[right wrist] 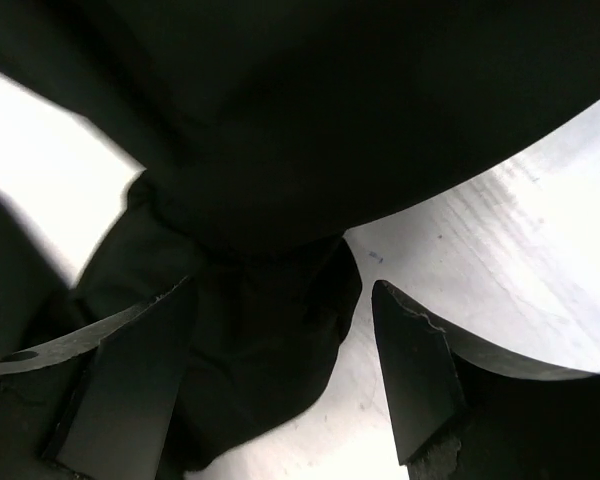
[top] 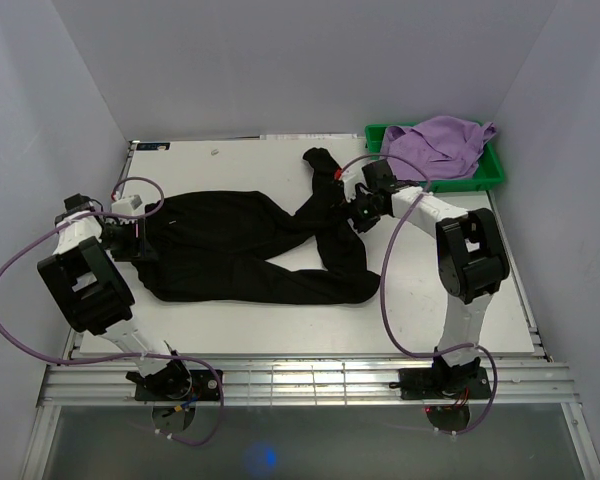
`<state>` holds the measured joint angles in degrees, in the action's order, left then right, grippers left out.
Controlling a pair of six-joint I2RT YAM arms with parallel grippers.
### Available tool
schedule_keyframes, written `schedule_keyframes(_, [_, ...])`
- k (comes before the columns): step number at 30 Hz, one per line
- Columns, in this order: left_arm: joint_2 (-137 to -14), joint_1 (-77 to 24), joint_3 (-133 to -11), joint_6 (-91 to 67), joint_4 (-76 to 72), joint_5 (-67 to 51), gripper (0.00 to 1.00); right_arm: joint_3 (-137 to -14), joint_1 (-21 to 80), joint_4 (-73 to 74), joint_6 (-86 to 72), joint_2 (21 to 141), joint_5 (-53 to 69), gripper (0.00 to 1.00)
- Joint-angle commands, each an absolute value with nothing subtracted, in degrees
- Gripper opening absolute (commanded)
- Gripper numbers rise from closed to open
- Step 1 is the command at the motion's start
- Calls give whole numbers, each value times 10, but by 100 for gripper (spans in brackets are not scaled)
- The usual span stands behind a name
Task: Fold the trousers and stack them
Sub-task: Flatten the trousers out
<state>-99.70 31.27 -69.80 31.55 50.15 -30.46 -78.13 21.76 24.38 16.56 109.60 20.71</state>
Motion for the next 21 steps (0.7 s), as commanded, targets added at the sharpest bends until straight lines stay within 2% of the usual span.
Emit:
schedule_keyframes(1, [-994, 307, -688, 327, 491, -330, 62, -765, 214, 161, 117, 1126, 194, 75])
schedule_keyframes(3, [-996, 305, -682, 332, 487, -329, 62, -768, 214, 174, 113, 1140, 207, 71])
schedule_keyframes(4, [-995, 305, -679, 330, 483, -326, 62, -766, 214, 176, 113, 1141, 211, 52])
schedule_keyframes(6, [-995, 305, -672, 328, 468, -316, 59, -739, 205, 177, 109, 1123, 218, 21])
schedule_keyframes(7, [-996, 304, -663, 323, 458, -307, 53, -725, 200, 180, 102, 1092, 221, 8])
schedule_keyframes(8, [-999, 305, -658, 319, 449, -294, 48, -695, 193, 184, 97, 1070, 221, 8])
schedule_keyframes(9, [-1009, 304, -657, 316, 439, -272, 39, -677, 176, 191, 91, 1020, 213, 8])
schedule_keyframes(17, [-1030, 305, -614, 301, 379, -205, 7, -556, 57, 325, 62, 796, 33, 8])
schedule_keyframes(20, [-1031, 306, -614, 298, 369, -199, 4, -511, 22, 369, 75, 745, -16, 9])
schedule_keyframes(21, [-1030, 306, -616, 297, 368, -198, 4, -497, 8, 379, 89, 729, -17, 18])
